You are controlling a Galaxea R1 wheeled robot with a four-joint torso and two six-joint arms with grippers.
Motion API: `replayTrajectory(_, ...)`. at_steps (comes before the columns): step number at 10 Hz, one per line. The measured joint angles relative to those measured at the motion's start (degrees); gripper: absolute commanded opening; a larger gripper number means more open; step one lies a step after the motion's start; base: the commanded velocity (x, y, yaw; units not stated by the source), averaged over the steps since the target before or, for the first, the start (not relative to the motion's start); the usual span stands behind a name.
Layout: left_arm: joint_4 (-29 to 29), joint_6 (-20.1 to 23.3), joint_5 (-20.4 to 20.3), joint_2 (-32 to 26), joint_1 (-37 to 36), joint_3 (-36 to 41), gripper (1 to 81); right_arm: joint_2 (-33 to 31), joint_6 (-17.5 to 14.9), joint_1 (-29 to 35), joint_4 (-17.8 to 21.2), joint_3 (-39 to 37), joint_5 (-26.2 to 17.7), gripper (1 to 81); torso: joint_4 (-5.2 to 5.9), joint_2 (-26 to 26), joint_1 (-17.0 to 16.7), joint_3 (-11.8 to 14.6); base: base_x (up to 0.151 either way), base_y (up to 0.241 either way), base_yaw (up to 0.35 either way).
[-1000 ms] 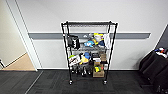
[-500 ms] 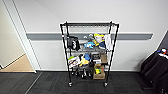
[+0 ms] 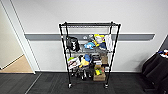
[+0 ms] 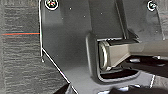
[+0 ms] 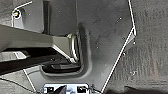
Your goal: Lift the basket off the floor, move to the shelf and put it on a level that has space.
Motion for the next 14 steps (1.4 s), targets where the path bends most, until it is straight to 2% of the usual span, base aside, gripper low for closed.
replayTrajectory(4, 0.00, -0.02, 0.72, 0.12, 0.24, 0.72, 81.1, -0.72, -0.02, -0.16, 0.02, 0.35, -0.12, 81.1, 0.00, -0.02, -0.06, 0.00, 0.000, 0.000, 0.000)
replayTrajectory(6, 0.00, -0.02, 1.11, -1.37, 0.27, 3.61, 81.1, -2.49, -0.02, -0.17, 0.05, 3.19, -0.23, 81.1, 0.00, -0.40, 0.15, 0.00, 0.000, 0.000, 0.000)
replayTrajectory(11, -0.17, -0.06, 1.13, -12.13, -0.30, 20.50, 81.1, -9.75, 0.20, -0.13, 0.23, 15.41, -0.22, 81.1, 0.00, -9.27, 5.73, 0.00, 0.000, 0.000, 0.000)
replayTrajectory(14, -2.40, -0.39, 1.26, -17.77, -0.52, 23.67, 81.1, -13.29, 0.46, 0.39, 0.28, 19.98, -0.41, 81.1, 0.00, -15.19, 9.44, 0.00, 0.000, 0.000, 0.000)
